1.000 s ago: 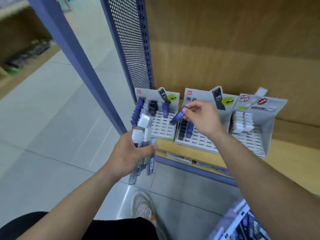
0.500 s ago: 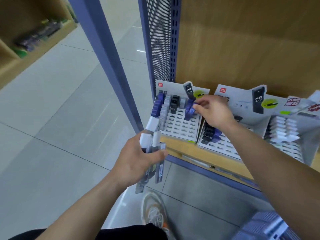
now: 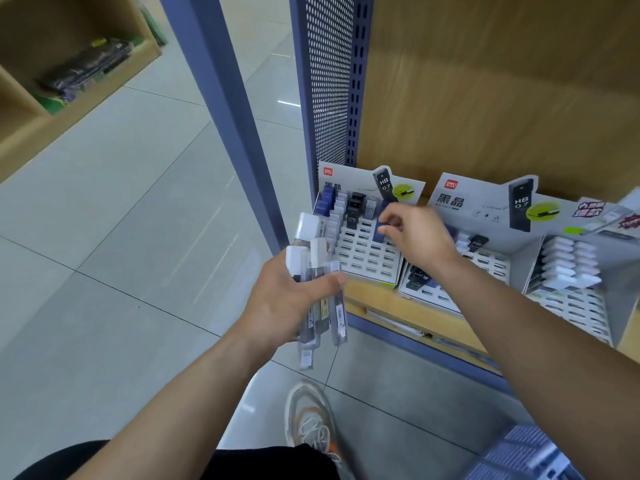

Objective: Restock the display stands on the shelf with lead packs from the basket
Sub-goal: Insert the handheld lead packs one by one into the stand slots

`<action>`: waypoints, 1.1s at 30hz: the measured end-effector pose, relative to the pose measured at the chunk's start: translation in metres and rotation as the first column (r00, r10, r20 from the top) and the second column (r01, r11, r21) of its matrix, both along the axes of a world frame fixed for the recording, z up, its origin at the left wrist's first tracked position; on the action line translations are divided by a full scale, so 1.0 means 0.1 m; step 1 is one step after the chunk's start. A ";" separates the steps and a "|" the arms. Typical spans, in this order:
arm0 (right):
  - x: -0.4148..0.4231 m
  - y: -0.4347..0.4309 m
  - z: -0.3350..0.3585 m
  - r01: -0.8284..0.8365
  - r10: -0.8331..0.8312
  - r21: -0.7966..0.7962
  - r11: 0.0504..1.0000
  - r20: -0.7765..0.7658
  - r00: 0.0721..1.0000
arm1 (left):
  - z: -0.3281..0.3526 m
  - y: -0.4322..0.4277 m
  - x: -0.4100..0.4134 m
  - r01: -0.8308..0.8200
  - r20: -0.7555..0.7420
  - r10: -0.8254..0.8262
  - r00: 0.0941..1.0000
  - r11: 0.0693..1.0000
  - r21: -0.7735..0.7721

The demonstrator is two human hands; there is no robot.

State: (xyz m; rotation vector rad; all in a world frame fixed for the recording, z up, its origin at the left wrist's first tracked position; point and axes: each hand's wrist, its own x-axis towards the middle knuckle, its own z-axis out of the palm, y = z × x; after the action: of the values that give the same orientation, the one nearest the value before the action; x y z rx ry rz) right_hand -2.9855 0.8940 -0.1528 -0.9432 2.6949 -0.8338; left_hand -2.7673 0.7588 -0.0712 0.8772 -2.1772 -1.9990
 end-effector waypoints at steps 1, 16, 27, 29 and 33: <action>0.00 -0.01 0.00 0.011 -0.011 0.008 1.000 0.003 1.000 | 0.01 0.00 -0.01 -0.012 -0.002 0.012 1.000 1.000 0.025; 1.37 0.45 0.87 0.286 0.111 -0.446 0.848 0.678 0.727 | 0.18 0.21 -0.21 -0.069 -0.071 0.090 0.993 0.962 0.263; 1.34 0.71 1.01 0.487 0.134 -0.479 0.731 0.800 0.585 | 0.39 0.47 -0.33 -0.040 -0.115 0.076 0.990 0.957 0.288; 1.31 0.76 1.00 0.480 0.140 -0.497 0.723 0.786 0.602 | 0.39 0.50 -0.34 -0.042 -0.110 0.074 0.991 0.962 0.272; 1.27 0.83 0.96 0.497 0.162 -0.528 0.689 0.780 0.604 | 0.37 0.54 -0.34 -0.042 -0.097 0.066 0.993 0.972 0.233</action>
State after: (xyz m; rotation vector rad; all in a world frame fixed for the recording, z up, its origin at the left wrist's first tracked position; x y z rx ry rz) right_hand -2.8582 0.9771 -0.0567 -0.1945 1.6437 -1.8911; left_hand -2.8018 0.8128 -0.0344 0.8239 -1.8735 -2.2485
